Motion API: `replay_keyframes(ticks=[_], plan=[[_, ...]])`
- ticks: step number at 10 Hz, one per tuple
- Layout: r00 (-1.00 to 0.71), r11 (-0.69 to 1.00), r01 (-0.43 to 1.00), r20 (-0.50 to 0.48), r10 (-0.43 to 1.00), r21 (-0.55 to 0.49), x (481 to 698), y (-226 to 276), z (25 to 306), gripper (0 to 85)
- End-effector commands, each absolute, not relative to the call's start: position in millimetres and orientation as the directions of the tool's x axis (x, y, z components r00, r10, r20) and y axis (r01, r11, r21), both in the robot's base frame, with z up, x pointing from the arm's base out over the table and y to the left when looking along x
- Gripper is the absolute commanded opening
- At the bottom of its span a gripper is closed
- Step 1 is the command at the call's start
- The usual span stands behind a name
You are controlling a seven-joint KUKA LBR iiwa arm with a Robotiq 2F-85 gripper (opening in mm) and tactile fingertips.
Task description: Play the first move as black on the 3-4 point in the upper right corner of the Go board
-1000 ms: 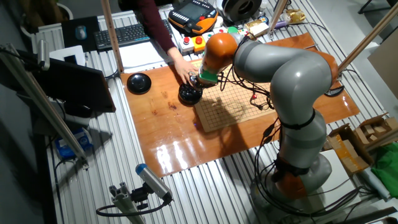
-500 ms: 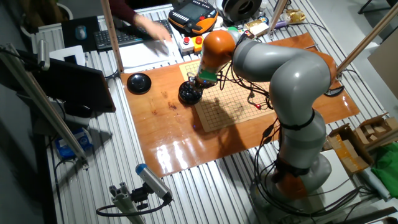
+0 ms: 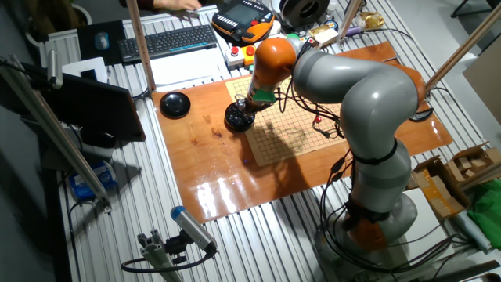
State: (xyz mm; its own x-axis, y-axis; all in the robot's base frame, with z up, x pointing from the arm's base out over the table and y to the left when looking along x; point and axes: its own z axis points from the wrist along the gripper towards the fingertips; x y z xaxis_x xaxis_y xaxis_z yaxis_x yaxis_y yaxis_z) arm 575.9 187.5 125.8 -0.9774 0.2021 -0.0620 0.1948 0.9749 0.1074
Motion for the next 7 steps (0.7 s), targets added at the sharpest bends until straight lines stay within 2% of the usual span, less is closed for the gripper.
replay_keyframes(ticks=[1, 7], plan=[[-0.983, 0.981, 0.167, -0.06, 0.173, 0.102, 575.1, 187.1, 126.5, 0.7], [-0.991, 0.987, 0.123, -0.044, 0.128, 0.107, 575.2, 184.9, 126.0, 0.7]])
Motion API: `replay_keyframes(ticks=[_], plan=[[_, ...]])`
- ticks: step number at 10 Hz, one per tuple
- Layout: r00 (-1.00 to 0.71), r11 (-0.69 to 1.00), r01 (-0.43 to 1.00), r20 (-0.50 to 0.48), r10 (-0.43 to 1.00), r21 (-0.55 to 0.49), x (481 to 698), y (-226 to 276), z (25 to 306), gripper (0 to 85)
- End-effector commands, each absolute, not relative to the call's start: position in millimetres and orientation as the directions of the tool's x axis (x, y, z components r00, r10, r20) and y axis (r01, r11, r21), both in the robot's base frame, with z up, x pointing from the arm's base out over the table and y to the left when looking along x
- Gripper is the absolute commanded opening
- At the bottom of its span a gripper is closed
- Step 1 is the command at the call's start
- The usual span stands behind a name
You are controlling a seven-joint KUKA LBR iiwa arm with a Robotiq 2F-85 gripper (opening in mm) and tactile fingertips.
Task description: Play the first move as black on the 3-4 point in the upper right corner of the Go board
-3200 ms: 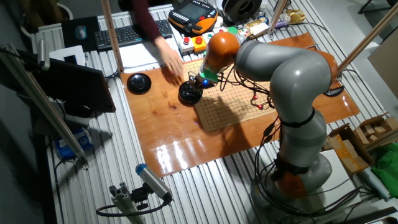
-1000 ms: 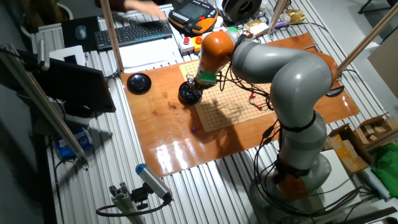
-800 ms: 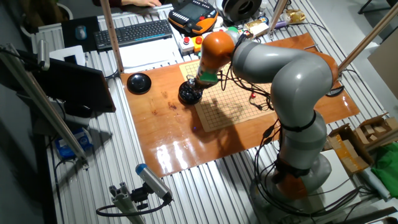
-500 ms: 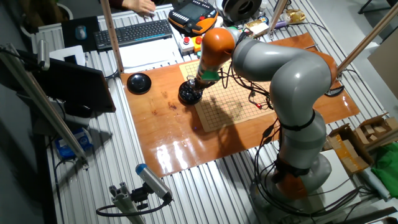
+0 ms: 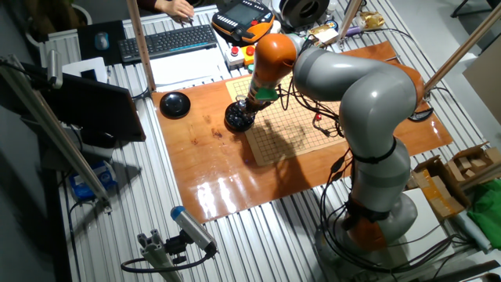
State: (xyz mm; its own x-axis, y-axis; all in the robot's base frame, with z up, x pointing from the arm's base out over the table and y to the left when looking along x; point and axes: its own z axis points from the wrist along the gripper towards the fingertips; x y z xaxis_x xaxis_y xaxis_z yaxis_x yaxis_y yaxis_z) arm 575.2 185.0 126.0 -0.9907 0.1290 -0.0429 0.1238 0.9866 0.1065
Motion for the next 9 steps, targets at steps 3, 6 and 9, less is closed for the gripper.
replay_keyframes(ticks=[3, 6, 9], plan=[[-0.993, 0.991, 0.1, -0.051, 0.105, 0.09, 576.0, 183.1, 125.2, 0.7], [-0.995, 0.992, 0.086, -0.044, 0.091, 0.09, 576.0, 180.8, 124.3, 0.7], [-0.995, 0.992, 0.085, -0.04, 0.089, 0.088, 576.5, 180.0, 124.0, 0.7]])
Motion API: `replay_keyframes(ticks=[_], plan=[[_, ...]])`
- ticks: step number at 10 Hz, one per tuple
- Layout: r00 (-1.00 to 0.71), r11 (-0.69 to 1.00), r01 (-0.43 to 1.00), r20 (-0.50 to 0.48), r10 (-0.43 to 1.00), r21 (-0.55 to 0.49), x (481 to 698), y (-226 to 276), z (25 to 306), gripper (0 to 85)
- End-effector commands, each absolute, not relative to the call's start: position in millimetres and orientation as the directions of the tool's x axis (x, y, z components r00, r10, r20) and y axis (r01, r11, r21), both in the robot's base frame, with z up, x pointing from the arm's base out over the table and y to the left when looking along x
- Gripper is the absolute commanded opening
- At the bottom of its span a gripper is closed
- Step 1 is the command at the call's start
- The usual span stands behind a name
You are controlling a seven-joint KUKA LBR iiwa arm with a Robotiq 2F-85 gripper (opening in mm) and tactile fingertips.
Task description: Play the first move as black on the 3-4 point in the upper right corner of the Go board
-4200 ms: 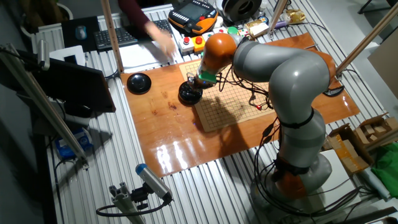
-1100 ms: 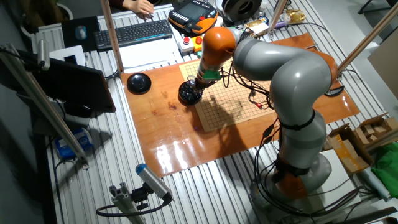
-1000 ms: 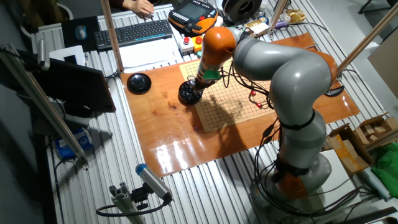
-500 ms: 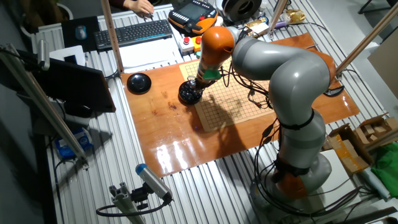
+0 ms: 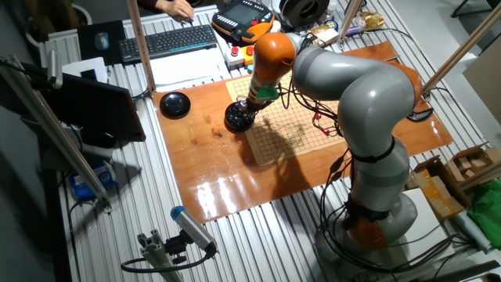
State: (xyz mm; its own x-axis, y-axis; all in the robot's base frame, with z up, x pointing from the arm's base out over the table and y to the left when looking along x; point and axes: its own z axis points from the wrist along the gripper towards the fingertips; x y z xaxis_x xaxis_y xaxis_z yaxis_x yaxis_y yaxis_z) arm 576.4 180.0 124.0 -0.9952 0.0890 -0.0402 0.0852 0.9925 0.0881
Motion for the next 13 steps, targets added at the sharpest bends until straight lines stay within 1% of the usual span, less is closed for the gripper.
replay_keyframes(ticks=[1, 7, 13], plan=[[-0.995, 0.993, 0.083, -0.04, 0.087, 0.088, 576.1, 179.8, 124.3, 0.7], [-0.998, 0.993, 0.059, -0.023, 0.062, 0.098, 574.6, 179.4, 125.6, 0.7], [-0.999, 0.994, -0.038, -0.012, -0.037, 0.107, 572.6, 177.9, 126.5, 0.7]])
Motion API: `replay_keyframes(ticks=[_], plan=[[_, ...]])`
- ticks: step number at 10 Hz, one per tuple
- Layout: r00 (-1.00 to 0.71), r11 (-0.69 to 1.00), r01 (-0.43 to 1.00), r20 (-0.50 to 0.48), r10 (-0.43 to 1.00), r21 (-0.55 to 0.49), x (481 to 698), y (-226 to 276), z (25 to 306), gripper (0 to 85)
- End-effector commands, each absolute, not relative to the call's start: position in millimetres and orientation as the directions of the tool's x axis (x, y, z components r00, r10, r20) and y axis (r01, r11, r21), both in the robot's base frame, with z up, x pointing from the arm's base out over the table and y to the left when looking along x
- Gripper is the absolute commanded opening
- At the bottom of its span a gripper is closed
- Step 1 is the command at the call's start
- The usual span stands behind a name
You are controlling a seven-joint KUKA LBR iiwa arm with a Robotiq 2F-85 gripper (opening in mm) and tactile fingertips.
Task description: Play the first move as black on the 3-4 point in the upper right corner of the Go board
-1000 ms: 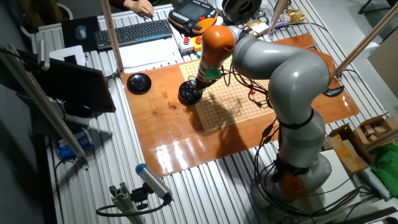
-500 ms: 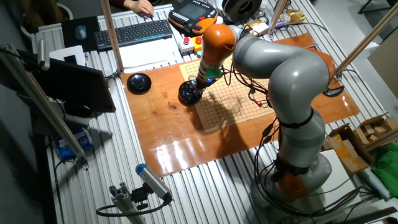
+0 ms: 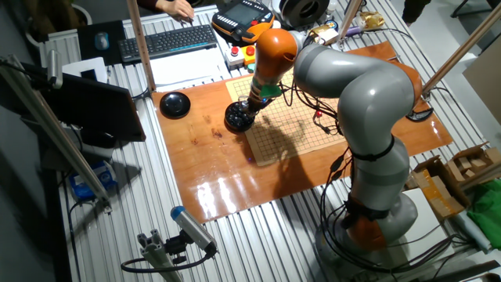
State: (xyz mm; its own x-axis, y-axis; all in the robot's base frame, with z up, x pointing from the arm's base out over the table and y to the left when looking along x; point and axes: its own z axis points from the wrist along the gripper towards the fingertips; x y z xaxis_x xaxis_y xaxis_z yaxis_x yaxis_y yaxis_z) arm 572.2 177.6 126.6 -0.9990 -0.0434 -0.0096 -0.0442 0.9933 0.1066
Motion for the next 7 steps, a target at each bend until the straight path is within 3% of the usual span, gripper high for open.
replay_keyframes(ticks=[1, 7], plan=[[-0.998, 0.992, -0.067, -0.004, -0.067, 0.107, 570.7, 177.2, 126.8, 0.7], [-0.983, 0.977, -0.181, 0.018, -0.184, 0.111, 557.7, 175.6, 128.0, 0.7]])
